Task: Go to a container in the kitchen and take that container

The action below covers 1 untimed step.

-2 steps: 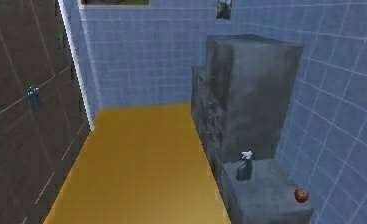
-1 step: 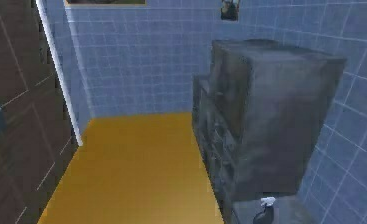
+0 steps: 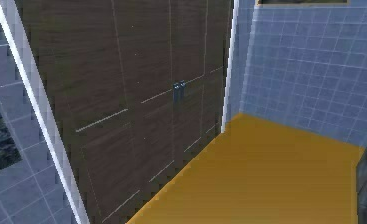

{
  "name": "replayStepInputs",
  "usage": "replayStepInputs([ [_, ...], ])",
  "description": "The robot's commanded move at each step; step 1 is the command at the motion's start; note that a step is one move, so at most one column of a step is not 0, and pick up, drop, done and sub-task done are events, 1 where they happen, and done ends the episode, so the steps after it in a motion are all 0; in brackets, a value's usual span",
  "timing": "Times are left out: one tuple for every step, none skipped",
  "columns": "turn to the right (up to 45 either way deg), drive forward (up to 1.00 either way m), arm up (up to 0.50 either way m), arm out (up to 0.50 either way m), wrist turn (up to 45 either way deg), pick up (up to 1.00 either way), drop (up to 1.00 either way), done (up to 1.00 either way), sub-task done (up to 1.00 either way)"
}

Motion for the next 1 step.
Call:
replayStepInputs([
  [-12.0, 0.00, 0.00, 0.00, 0.0, 0.00, 0.00, 0.00, 0.00],
])
